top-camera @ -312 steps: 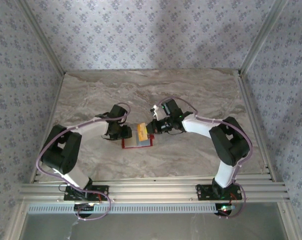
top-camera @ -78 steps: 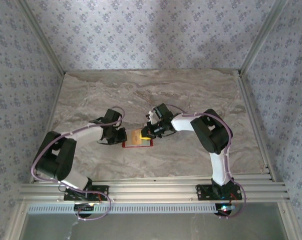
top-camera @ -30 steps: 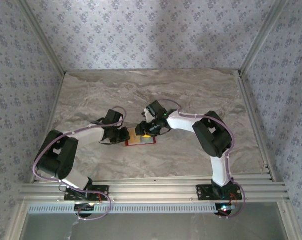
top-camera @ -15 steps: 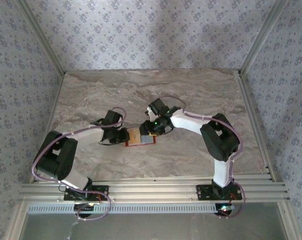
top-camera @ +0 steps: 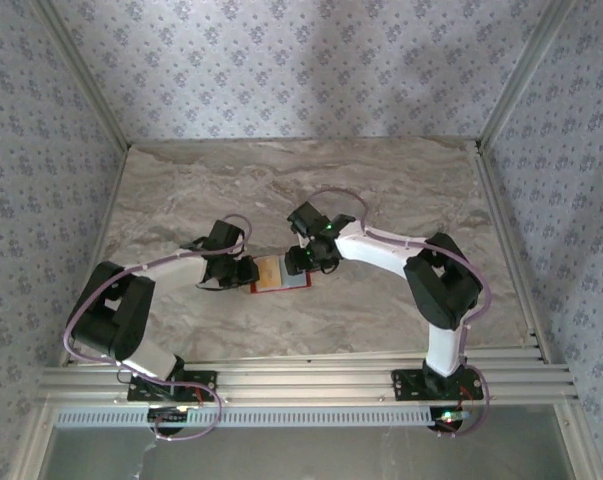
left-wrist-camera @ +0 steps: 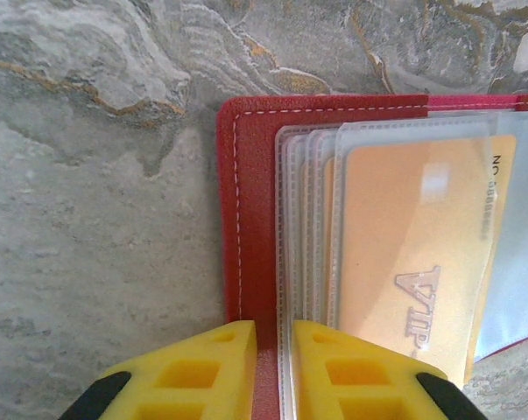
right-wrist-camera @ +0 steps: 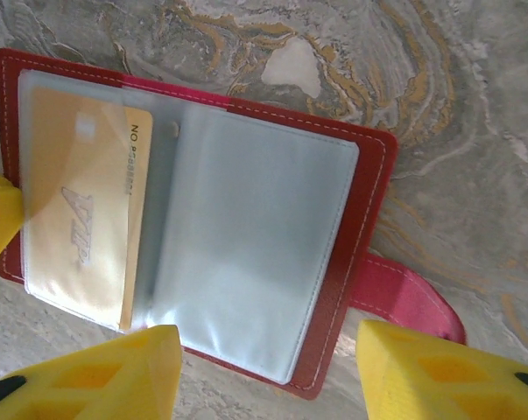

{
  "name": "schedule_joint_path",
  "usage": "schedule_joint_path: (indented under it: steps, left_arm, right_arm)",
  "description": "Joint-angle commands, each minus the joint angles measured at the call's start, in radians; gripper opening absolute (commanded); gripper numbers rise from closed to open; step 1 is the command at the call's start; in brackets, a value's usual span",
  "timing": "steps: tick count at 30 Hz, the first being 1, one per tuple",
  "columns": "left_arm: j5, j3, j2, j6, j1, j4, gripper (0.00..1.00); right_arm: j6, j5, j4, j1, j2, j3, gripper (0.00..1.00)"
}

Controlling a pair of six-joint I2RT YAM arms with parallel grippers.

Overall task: Put the credit cards into the card holder
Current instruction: Close the card holder at the center of the table.

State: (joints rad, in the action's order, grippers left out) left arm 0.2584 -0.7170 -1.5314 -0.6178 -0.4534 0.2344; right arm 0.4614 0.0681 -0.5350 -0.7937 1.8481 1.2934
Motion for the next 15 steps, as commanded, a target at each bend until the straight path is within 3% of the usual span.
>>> schedule_joint_path:
  steps: [1, 7, 15]
  left_arm:
    - [0.019, 0.019, 0.012, 0.013, 0.001, 0.042, 0.19]
    - [0.017, 0.022, 0.018, 0.014, 0.001, 0.043, 0.19]
    - [0.022, 0.024, 0.023, 0.013, 0.001, 0.039, 0.2]
  right_arm:
    - [-0.007, -0.123, -0.053, -0.007, -0.055, -0.002, 0.58]
    - [0.022, -0.178, -0.062, -0.015, -0.068, -0.024, 0.58]
    - [0.035, -0.103, -0.051, -0.01, -0.018, -0.035, 0.52]
